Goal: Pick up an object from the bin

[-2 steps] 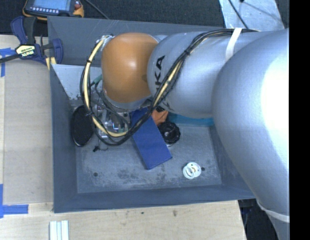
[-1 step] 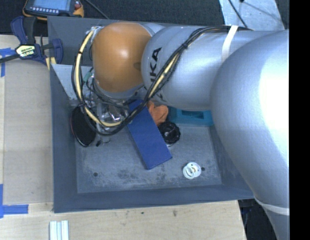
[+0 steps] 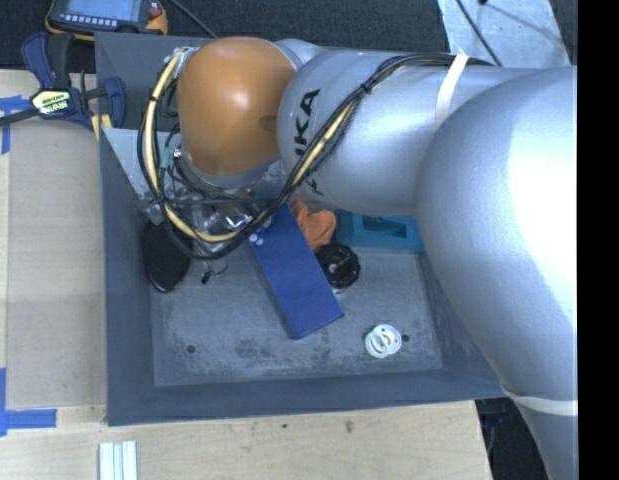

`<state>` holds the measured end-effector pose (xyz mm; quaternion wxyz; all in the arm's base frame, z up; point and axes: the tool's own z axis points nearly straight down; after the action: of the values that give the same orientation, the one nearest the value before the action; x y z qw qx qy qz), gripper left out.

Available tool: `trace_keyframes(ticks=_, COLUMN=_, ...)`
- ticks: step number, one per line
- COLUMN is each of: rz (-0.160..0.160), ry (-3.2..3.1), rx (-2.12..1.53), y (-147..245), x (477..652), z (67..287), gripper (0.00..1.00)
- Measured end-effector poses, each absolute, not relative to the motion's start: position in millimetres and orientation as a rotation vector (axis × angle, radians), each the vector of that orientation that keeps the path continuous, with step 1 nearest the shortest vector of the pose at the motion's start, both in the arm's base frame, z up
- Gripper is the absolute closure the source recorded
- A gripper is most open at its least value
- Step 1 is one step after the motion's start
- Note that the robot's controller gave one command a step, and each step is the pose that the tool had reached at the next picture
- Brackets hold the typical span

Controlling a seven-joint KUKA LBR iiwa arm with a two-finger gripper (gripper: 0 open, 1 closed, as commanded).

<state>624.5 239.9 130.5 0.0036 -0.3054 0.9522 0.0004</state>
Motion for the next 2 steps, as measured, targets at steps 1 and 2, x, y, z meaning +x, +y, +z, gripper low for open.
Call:
trace_keyframes(ticks=1, rz=0.012, ry=2.880, rx=-1.161, y=237.6, x=635.3, z=79.8, gripper=0.00)
trace_keyframes(ticks=2, rz=0.002, ry=2.722, rx=-1.487, y=244.7, x=635.9, z=83.8, gripper=1.00)
